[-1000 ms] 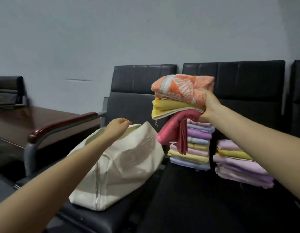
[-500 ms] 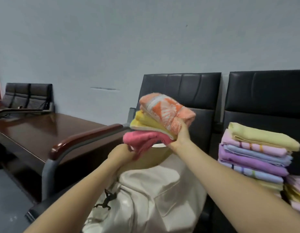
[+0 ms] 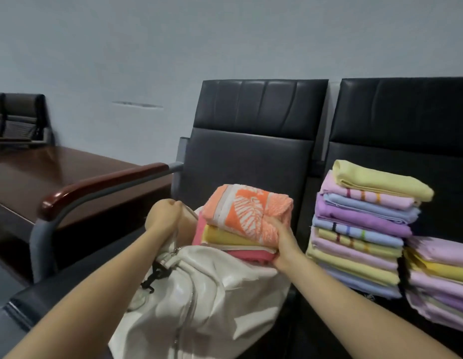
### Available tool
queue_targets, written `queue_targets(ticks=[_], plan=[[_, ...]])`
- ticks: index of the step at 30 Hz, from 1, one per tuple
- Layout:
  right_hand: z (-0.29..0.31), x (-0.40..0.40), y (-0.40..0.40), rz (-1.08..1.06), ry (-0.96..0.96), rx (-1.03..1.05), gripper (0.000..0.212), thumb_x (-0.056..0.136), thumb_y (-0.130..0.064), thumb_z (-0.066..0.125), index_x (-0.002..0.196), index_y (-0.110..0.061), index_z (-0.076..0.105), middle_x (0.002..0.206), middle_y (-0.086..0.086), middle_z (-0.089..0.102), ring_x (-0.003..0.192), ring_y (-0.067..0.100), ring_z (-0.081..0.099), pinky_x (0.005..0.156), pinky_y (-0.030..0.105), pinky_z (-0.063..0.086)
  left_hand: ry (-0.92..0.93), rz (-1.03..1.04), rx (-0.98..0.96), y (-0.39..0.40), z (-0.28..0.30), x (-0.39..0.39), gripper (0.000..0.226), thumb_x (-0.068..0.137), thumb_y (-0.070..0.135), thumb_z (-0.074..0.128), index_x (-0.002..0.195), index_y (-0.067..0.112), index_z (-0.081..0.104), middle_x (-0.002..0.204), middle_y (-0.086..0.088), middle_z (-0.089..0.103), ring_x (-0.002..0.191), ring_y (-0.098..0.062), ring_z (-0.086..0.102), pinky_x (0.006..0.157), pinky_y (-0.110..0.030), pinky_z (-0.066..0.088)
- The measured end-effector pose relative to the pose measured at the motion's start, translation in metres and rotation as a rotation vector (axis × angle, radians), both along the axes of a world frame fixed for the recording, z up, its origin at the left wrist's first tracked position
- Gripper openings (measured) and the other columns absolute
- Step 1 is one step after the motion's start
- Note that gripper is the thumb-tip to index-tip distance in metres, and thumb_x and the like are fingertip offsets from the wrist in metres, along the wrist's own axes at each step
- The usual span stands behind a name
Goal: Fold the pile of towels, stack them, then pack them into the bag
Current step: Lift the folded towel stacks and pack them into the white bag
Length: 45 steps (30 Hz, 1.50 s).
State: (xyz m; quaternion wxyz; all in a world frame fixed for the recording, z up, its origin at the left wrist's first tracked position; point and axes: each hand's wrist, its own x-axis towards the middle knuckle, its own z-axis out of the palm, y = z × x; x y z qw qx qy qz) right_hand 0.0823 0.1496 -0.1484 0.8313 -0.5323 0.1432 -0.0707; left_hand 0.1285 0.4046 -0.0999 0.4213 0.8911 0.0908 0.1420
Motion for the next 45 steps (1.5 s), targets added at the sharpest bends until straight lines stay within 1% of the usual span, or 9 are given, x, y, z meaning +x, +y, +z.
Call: queue_targets(ticks=[9, 17, 22, 28, 33, 35, 38, 41, 45], plan=[[-0.008, -0.032, 0.007, 0.032, 0.234, -0.118, 0.093, 0.045, -0.047, 0.085, 0.130, -0.023, 0.054, 0.112, 0.011, 0.067, 0.095, 0.034, 0.068, 0.079, 0.051, 0.058, -0.289, -0.047, 0.027, -0.012, 0.039, -0.009, 0.024, 0.093, 0.018, 0.043, 0.081, 0.004, 0.059, 0.084, -0.011, 0.063, 0.086, -0.033, 0.059, 0.069, -0.035, 0.038], [0.080, 0.020, 0.055, 0.083, -0.027, 0.152, 0.051, 0.079, -0.043, 0.071, 0.122, -0.017, 0.062, 0.109, 0.015, 0.070, 0.097, 0.035, 0.068, 0.087, 0.048, 0.056, -0.482, -0.037, 0.132, -0.004, 0.053, -0.009, 0.018, 0.096, 0.025, 0.045, 0.093, 0.015, 0.059, 0.097, -0.009, 0.068, 0.091, -0.033, 0.060, 0.071, -0.036, 0.041], [0.059, 0.029, 0.070, 0.108, -0.123, 0.324, 0.039, 0.085, -0.033, 0.064, 0.122, -0.019, 0.063, 0.105, 0.013, 0.072, 0.091, 0.032, 0.069, 0.065, 0.037, 0.057, -0.536, -0.011, 0.123, -0.004, 0.063, -0.009, 0.020, 0.098, 0.025, 0.043, 0.094, 0.012, 0.057, 0.091, -0.009, 0.065, 0.086, -0.032, 0.057, 0.070, -0.038, 0.041], [-0.007, 0.012, 0.046, -0.089, 0.029, 0.008, 0.063, 0.062, -0.037, 0.079, 0.121, -0.021, 0.060, 0.111, 0.010, 0.068, 0.099, 0.033, 0.067, 0.090, 0.053, 0.054, -0.467, 0.029, 0.173, 0.005, 0.034, -0.009, 0.017, 0.100, 0.023, 0.039, 0.094, 0.014, 0.053, 0.088, -0.006, 0.062, 0.084, -0.032, 0.056, 0.066, -0.040, 0.040], [-0.006, -0.004, 0.024, -0.120, -0.020, 0.121, 0.017, 0.080, -0.019, 0.073, 0.084, -0.028, 0.059, 0.095, 0.008, 0.070, 0.096, 0.033, 0.067, 0.092, 0.052, 0.052, -0.929, -0.094, 0.768, -0.027, 0.035, -0.034, 0.023, 0.082, 0.014, 0.044, 0.096, 0.005, 0.060, 0.096, -0.017, 0.059, 0.084, -0.036, 0.053, 0.068, -0.041, 0.045], [0.006, -0.005, 0.025, -0.108, -0.037, 0.123, 0.015, 0.081, -0.017, 0.072, 0.086, -0.027, 0.062, 0.088, 0.008, 0.070, 0.087, 0.031, 0.067, 0.089, 0.050, 0.054, -0.726, -0.349, 0.578, -0.059, 0.028, -0.051, 0.018, 0.090, 0.020, 0.046, 0.091, 0.010, 0.061, 0.094, -0.010, 0.061, 0.083, -0.029, 0.056, 0.067, -0.034, 0.043], [0.023, -0.004, 0.029, -0.091, -0.019, 0.149, 0.021, 0.081, -0.022, 0.072, 0.100, -0.024, 0.064, 0.094, 0.013, 0.070, 0.088, 0.035, 0.067, 0.087, 0.053, 0.054, 0.100, -0.418, 0.036, -0.092, 0.005, -0.062, 0.056, 0.103, 0.045, 0.029, 0.129, 0.004, 0.057, 0.131, -0.015, 0.058, 0.118, -0.035, 0.055, 0.083, -0.024, 0.048], [0.029, 0.002, 0.030, -0.081, -0.021, 0.200, 0.030, 0.081, -0.024, 0.071, 0.108, -0.027, 0.057, 0.102, 0.014, 0.067, 0.093, 0.036, 0.066, 0.087, 0.055, 0.054, 0.568, -0.408, -0.628, -0.095, -0.011, -0.063, 0.076, 0.099, 0.060, 0.022, 0.144, 0.000, 0.037, 0.113, -0.012, 0.059, 0.092, -0.027, 0.060, 0.072, -0.030, 0.049], [0.031, -0.002, 0.030, -0.038, 0.001, 0.317, 0.011, 0.088, -0.028, 0.066, 0.090, -0.027, 0.055, 0.093, 0.011, 0.063, 0.087, 0.032, 0.061, 0.094, 0.054, 0.050, 0.442, -0.266, -1.478, -0.106, -0.030, -0.049, 0.084, 0.090, 0.073, 0.031, 0.146, 0.010, 0.034, 0.127, -0.017, 0.055, 0.116, -0.037, 0.054, 0.103, -0.048, 0.040]])
